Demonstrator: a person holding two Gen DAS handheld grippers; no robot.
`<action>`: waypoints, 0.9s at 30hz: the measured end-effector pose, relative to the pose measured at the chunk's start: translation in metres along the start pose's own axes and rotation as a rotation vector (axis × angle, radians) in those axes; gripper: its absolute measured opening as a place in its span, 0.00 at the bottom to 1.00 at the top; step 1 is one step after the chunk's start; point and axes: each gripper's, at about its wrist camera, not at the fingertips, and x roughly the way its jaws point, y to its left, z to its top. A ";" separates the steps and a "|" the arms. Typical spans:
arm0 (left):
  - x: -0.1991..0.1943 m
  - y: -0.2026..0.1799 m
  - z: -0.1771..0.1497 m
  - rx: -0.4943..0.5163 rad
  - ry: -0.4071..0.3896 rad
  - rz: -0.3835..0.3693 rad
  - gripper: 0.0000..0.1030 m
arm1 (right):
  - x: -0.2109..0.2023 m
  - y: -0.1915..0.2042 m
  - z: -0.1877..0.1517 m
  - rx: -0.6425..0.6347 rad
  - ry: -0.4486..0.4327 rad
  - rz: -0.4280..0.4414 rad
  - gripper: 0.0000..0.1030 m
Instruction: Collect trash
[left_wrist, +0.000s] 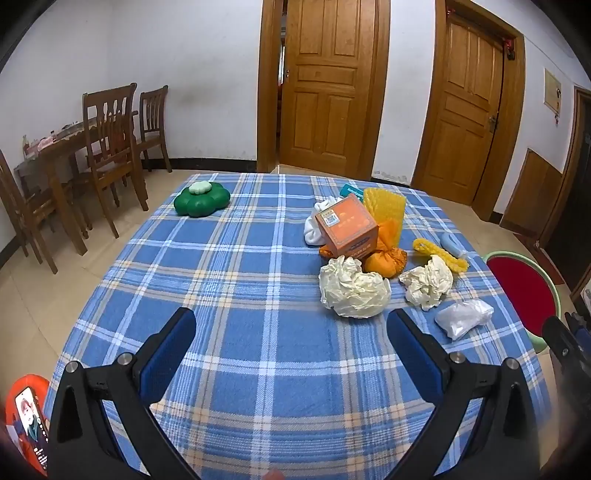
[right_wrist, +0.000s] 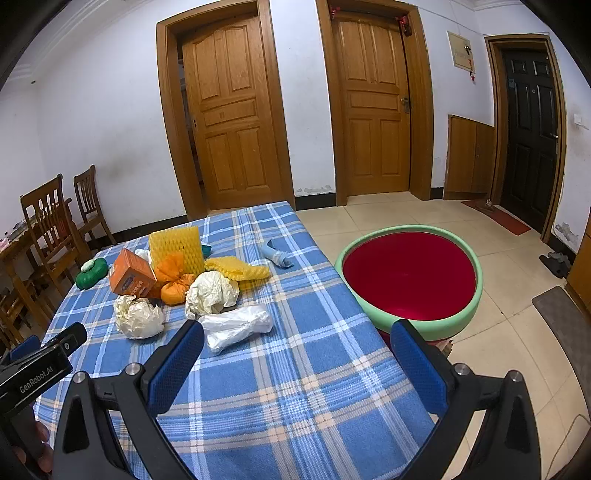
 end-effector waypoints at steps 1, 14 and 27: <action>0.000 0.000 0.000 0.000 0.000 0.000 0.99 | 0.000 0.000 0.000 0.000 0.001 -0.001 1.00; 0.000 0.000 0.000 -0.001 0.000 0.001 0.99 | 0.000 0.000 -0.001 0.000 0.007 -0.003 1.00; 0.001 0.001 0.000 -0.004 0.001 0.001 0.99 | 0.002 0.000 -0.003 0.001 0.013 -0.004 1.00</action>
